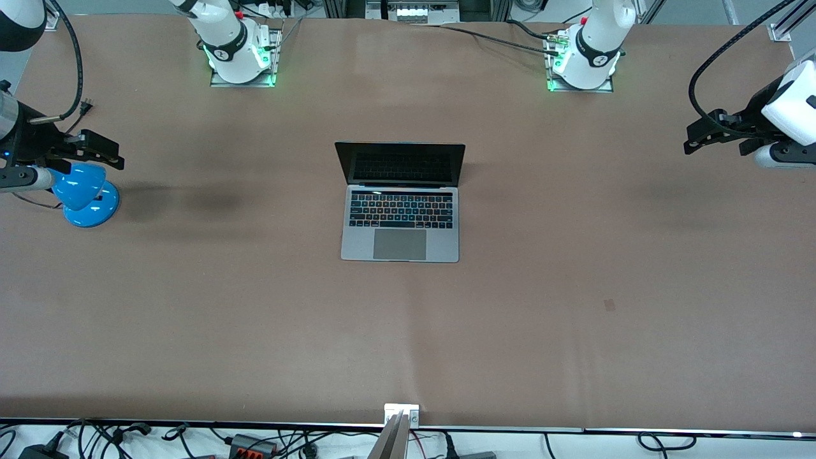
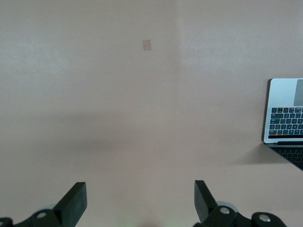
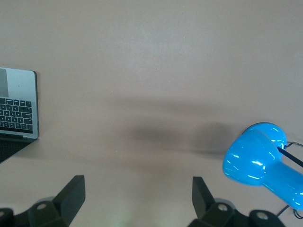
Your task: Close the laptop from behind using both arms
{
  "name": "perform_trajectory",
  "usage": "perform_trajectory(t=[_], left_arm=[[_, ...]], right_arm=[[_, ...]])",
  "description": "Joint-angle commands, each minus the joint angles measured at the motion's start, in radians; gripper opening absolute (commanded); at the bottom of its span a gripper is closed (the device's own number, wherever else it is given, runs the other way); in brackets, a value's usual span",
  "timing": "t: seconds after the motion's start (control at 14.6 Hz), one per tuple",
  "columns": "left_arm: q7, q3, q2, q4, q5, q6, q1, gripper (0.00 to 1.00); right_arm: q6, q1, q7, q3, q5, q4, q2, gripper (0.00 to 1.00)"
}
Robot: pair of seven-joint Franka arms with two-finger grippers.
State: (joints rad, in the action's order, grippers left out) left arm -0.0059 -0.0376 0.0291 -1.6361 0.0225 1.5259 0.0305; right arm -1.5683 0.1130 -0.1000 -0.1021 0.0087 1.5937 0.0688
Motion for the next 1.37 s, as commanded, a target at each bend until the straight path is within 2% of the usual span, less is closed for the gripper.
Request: perform_trajectory(t=[0.0,0.75,1.3], left_arm=[[0.015,-0.001,-0.015,0.029,-0.016,-0.02,0.005,1.0],[0.021,0.002,-0.015,0.028,-0.015,-0.024,0.026,1.0],[0.015,-0.004,-0.014,0.042,-0.015,-0.001,0.025,1.0]], right_arm=[[0.007,0.01,-0.006,-0.004,0.019,-0.02,0.008,1.0],[0.02,0.008,-0.01,-0.005,0.025,-0.02,0.006,1.0],[0.111,0.008,-0.009,-0.007,0.024,-0.014,0.015,1.0]])
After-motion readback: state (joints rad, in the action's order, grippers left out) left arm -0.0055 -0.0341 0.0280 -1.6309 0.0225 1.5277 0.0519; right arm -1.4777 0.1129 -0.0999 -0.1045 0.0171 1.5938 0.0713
